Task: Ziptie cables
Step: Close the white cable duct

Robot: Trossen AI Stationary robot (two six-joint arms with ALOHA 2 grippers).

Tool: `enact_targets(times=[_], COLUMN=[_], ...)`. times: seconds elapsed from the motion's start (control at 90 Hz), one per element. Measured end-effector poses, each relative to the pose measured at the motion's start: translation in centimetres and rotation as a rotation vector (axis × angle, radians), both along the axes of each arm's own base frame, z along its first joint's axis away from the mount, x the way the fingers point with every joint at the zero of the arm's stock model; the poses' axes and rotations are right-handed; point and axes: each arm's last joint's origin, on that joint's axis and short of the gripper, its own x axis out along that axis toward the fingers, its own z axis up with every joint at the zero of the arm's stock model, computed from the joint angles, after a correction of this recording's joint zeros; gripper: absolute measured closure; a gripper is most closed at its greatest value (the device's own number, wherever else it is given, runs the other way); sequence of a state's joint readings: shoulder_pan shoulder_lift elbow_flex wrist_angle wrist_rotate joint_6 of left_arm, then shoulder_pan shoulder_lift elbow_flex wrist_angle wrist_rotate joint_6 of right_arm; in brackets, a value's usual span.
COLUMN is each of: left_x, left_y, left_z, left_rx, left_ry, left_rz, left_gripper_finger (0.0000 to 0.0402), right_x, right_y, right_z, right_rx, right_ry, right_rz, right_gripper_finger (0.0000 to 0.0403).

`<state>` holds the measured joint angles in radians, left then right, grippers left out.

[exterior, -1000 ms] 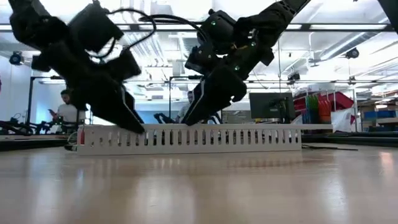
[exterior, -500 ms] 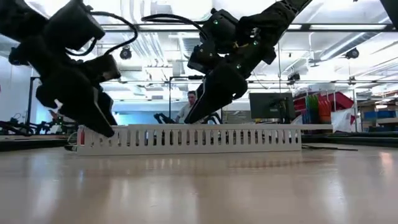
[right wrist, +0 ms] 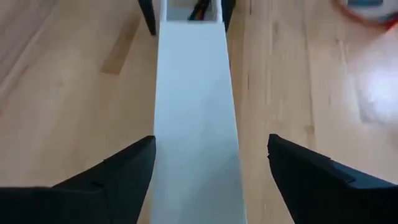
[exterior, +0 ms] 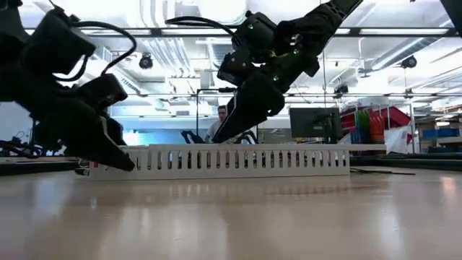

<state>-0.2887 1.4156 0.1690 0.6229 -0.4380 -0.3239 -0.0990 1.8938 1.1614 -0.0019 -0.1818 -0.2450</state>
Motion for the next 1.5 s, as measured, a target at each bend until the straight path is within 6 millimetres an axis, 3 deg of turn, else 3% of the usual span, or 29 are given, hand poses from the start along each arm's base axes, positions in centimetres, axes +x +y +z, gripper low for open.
enact_targets(times=[0.367,0.822,1.211,1.311,1.444,1.5], left_x=[-2.1,-0.5,-0.1,0.1,0.6,0.9], left_y=[-0.5,-1.2,-1.4,-1.4,-1.5,-1.6], left_z=[-2.4,-5.3,-4.4,-4.5,-4.6,-4.6], left_rx=[0.065,0.066,0.137,0.121,0.099,0.099], left_ry=[-0.116,-0.196,-0.221,-0.225,-0.234,-0.235], left_rz=[0.028,0.053,0.023,0.024,0.018,0.021], left_gripper_finger=[0.0091,0.0092,0.0094,0.0118,0.0182,0.0186], right_x=[0.4,0.6,-0.1,-0.2,-0.1,-0.1], right_y=[0.1,-0.1,0.2,0.4,0.6,0.6], right_z=[0.3,0.5,-0.6,-0.8,-0.8,-0.7], right_rx=[0.006,-0.013,0.043,0.047,0.064,0.08], right_ry=[-0.059,-0.099,-0.058,-0.05,-0.052,-0.055], right_rz=[-0.009,-0.031,0.0,0.006,-0.005,-0.007], right_gripper_finger=[0.0116,0.0111,0.0131,0.0133,0.0124,0.0118])
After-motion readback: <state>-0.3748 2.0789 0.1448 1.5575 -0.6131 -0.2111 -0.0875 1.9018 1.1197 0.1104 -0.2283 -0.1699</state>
